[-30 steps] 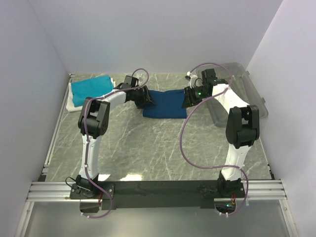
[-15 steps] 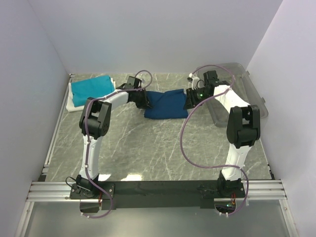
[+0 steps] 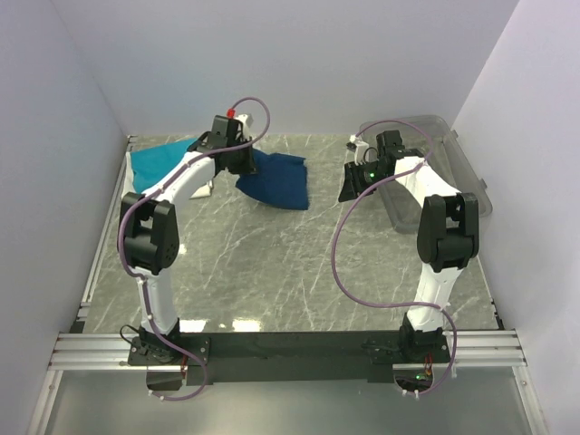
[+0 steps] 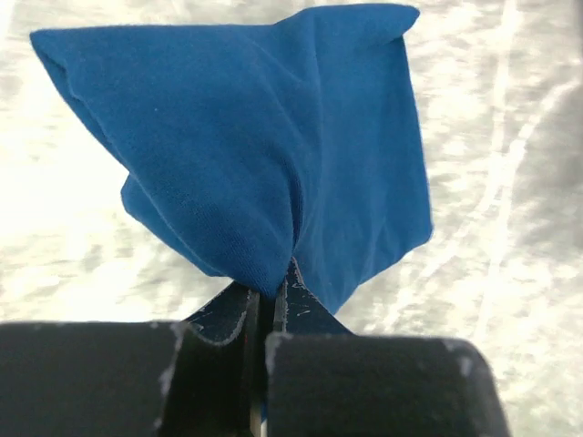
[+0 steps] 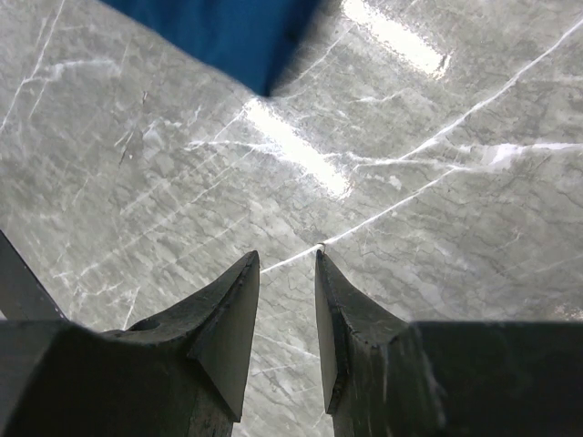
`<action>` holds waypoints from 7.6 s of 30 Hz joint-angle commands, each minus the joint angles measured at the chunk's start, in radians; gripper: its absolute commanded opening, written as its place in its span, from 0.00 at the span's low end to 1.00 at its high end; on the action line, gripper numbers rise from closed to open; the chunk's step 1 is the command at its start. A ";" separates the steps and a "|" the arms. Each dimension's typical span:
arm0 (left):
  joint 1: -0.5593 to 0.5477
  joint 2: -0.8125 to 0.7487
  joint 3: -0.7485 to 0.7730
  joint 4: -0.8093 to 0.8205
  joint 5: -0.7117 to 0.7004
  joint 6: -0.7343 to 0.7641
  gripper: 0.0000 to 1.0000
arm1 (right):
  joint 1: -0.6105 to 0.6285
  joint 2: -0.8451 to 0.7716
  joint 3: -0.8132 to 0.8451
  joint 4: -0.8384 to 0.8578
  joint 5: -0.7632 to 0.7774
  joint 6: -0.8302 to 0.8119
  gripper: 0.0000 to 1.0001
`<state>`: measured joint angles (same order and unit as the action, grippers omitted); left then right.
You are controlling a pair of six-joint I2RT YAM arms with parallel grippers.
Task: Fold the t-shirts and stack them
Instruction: Fold the tshirt
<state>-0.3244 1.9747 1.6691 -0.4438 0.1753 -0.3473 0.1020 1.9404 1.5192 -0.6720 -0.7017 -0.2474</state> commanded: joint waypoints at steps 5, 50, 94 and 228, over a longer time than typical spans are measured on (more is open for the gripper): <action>0.061 -0.047 0.057 -0.065 -0.105 0.123 0.00 | -0.007 -0.049 -0.004 0.031 -0.021 0.005 0.39; 0.367 0.003 0.291 -0.039 -0.183 0.484 0.00 | -0.005 0.011 -0.011 0.035 -0.059 0.010 0.39; 0.495 -0.023 0.282 0.033 0.162 0.271 0.00 | 0.002 0.017 -0.034 0.032 -0.059 -0.006 0.39; 0.107 -0.634 -0.891 0.105 0.225 -0.529 0.00 | 0.327 0.057 -0.093 -0.015 -0.071 0.101 0.71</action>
<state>-0.2203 1.3758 0.8074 -0.3920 0.4225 -0.8391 0.4179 1.9575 1.4193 -0.7261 -0.7628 -0.2687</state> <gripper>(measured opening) 0.045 0.672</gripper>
